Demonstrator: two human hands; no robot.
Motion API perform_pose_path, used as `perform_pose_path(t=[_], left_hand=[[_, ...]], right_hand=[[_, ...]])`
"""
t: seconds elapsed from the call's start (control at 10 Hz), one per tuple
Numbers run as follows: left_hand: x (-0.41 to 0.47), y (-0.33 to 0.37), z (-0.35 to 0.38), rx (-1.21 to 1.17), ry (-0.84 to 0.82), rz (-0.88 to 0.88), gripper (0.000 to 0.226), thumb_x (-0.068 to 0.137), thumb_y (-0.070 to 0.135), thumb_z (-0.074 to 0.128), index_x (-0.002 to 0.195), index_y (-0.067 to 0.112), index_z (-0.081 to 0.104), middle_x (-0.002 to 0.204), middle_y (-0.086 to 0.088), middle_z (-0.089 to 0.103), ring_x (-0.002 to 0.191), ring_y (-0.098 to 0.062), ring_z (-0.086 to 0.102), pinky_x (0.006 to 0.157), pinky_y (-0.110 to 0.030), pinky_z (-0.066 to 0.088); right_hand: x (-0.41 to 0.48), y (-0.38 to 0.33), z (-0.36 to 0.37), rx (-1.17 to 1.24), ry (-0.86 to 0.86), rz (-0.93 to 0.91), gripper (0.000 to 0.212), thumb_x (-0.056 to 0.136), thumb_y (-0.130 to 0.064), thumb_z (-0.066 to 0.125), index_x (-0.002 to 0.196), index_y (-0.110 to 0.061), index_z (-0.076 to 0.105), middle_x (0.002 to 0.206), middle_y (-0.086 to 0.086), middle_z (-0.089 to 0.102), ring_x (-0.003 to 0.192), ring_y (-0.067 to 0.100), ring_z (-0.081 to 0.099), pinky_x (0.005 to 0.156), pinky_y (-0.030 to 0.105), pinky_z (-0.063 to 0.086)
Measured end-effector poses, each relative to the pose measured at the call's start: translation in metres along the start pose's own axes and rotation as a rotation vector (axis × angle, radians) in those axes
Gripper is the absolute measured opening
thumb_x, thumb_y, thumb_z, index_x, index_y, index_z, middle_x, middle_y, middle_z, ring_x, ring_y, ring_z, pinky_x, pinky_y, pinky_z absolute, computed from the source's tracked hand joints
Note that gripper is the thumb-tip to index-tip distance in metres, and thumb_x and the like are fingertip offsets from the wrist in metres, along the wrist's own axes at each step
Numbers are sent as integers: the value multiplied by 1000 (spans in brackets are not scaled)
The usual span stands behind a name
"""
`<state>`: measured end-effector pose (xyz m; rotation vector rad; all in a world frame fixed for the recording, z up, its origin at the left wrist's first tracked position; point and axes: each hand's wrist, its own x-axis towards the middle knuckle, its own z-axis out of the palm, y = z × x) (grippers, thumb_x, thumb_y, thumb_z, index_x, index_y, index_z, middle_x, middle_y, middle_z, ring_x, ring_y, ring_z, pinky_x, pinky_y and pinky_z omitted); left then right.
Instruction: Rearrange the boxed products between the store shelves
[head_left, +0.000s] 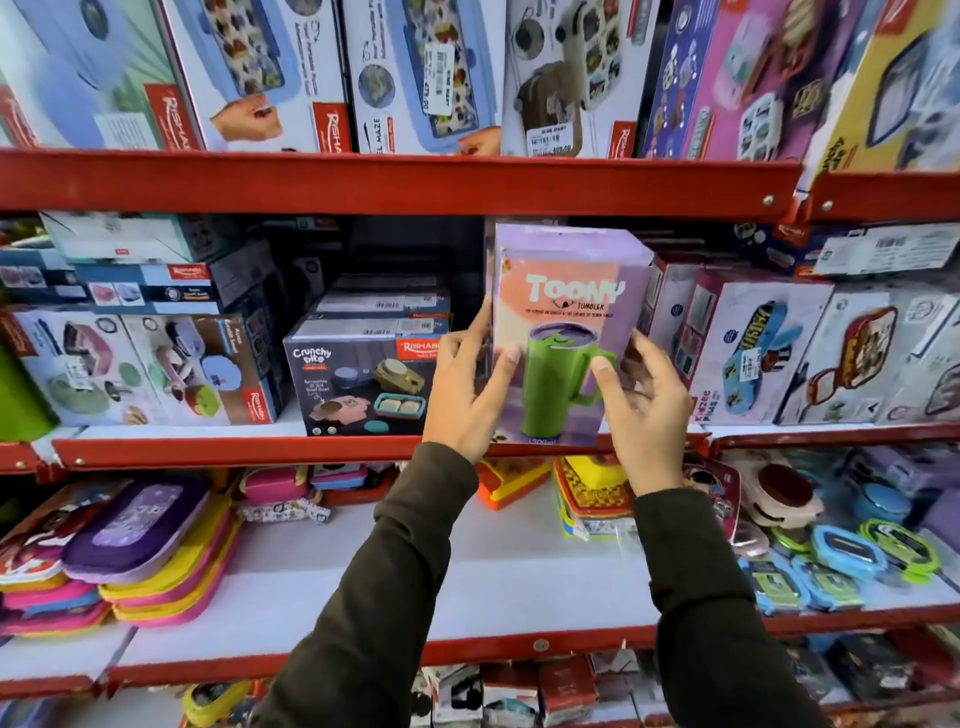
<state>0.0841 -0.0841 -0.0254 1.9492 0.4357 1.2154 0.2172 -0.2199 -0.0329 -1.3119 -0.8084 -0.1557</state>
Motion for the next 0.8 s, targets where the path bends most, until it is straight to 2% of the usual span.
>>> perform_pose_path(t=[0.1,0.2,0.3,0.4,0.5,0.7,0.8], left_hand=[[12,-6,12,11,-34,-27,61,104,39,51,160,36,25,128,-3,49,125,-15,53,114,-27,39],[21,-17,22,86,-62,-79,63,106,30,49,162,32,20,138,-9,50,129,-20,50,113,-29,36],[27,-27,28,166,-68,-147,63,106,26,48,162,29,18,142,-14,52,132,-28,49,109,-32,37],[32,-33,29,148,-54,-193,61,106,26,48,162,27,22,152,-13,50,142,-29,46,119,-42,36],[37,-34,30,129,-67,-227,60,107,28,47,161,29,23,155,-11,50,144,-29,46,122,-47,36],[36,-33,32,120,-51,-252,60,107,28,47,161,29,23,150,-11,55,138,-27,52,119,-45,40],[32,-30,35,86,14,-229,62,106,26,50,161,23,23,151,-11,54,139,-26,53,119,-41,41]], right_hand=[[20,14,-1,-93,-56,26,53,96,-21,72,146,-24,54,135,4,69,105,-12,67,80,3,53],[33,31,4,-212,-117,39,55,98,-19,70,149,-12,51,144,11,63,114,10,67,90,6,50],[37,43,11,-282,-176,82,55,100,-20,67,151,-10,49,148,14,59,131,29,62,112,39,51],[41,51,17,-284,-184,108,59,97,-20,71,151,-13,48,146,11,60,130,28,61,113,48,51],[44,55,20,-317,-192,103,65,92,-19,77,151,-14,48,143,9,62,130,27,60,111,49,52],[43,57,22,-311,-172,119,62,92,-19,77,148,-14,51,140,8,63,127,26,62,107,50,56],[39,57,25,-268,-160,130,67,93,-17,75,153,-16,44,150,8,57,139,27,55,115,51,49]])
